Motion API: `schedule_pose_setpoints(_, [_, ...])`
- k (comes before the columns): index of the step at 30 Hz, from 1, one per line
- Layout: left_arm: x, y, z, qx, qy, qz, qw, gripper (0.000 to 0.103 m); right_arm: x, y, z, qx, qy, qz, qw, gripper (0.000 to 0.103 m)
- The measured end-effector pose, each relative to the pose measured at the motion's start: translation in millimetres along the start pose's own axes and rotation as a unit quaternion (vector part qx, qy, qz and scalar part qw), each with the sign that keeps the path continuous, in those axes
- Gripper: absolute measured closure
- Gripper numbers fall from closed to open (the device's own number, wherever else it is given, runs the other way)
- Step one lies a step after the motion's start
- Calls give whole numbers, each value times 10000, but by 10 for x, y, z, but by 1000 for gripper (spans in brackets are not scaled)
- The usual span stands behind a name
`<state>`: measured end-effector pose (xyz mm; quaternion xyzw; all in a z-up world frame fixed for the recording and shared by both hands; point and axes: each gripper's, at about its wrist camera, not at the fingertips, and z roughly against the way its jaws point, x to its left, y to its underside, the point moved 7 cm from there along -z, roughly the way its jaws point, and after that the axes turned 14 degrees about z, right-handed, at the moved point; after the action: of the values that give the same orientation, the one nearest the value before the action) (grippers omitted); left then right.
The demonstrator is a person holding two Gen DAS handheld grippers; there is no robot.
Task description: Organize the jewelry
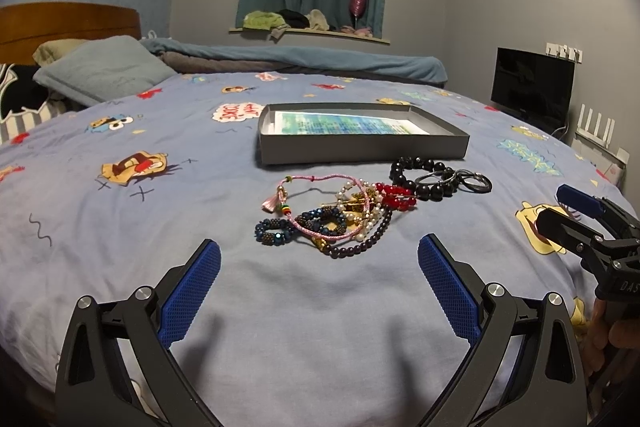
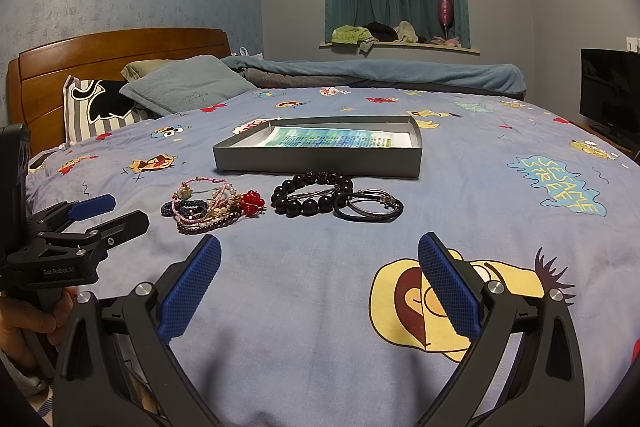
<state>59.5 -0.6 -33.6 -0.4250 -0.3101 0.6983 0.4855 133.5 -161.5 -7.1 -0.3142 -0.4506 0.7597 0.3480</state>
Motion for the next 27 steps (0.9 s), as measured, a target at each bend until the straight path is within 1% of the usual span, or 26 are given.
schedule_pose_setpoints(27, [17,-13,-4,7,-2,-2,10000,5,-2,-3,15,-7,1,0,10000,5])
